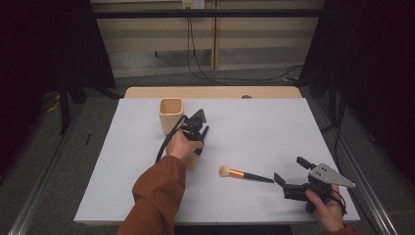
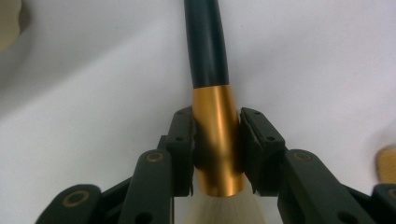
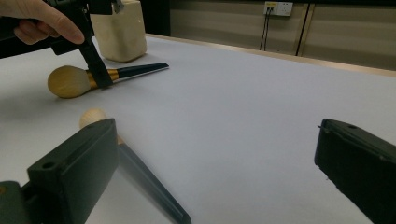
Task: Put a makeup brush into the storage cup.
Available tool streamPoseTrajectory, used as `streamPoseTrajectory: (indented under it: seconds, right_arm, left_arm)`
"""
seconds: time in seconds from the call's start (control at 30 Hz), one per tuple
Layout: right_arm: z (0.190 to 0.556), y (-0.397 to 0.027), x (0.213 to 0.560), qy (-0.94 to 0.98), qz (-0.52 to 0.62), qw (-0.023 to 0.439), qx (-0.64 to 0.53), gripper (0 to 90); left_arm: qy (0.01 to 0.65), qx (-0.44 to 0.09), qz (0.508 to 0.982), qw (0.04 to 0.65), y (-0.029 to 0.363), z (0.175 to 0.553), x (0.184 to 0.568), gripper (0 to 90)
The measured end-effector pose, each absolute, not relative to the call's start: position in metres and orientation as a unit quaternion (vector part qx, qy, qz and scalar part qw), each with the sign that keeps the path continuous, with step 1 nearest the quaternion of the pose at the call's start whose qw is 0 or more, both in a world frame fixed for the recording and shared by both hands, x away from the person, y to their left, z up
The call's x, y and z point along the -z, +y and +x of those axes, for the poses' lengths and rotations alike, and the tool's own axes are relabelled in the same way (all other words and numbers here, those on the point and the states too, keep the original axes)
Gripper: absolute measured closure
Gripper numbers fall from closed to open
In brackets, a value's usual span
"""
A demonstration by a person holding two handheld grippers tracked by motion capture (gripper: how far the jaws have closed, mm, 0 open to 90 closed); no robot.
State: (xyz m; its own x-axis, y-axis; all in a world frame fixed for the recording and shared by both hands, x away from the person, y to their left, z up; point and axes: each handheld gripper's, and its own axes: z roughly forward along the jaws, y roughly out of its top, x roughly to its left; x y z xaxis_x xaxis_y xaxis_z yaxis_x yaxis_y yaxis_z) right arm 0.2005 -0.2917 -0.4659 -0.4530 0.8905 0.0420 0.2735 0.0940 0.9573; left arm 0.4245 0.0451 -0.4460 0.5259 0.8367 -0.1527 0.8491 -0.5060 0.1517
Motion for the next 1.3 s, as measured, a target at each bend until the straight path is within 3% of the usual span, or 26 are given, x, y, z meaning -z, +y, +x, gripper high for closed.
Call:
streamPoseTrajectory:
  seconds: [0.4,0.97,1.3]
  right_arm:
    - [0.201,-0.292,0.466,0.676,0.43,0.297,-0.519,0.0]
    - [0.201,-0.292,0.466,0.673,0.432,0.3,-0.52,0.0]
    - [0.201,-0.291,0.466,0.674,0.433,0.298,-0.519,0.0]
  left_arm:
    - [0.474,0.04,0.867,0.146,0.059,0.422,0.434,66.6]
    - [0.451,0.003,0.859,0.242,0.078,0.412,0.415,66.5]
    - [0.402,-0.019,0.861,0.31,0.092,0.404,0.407,66.5]
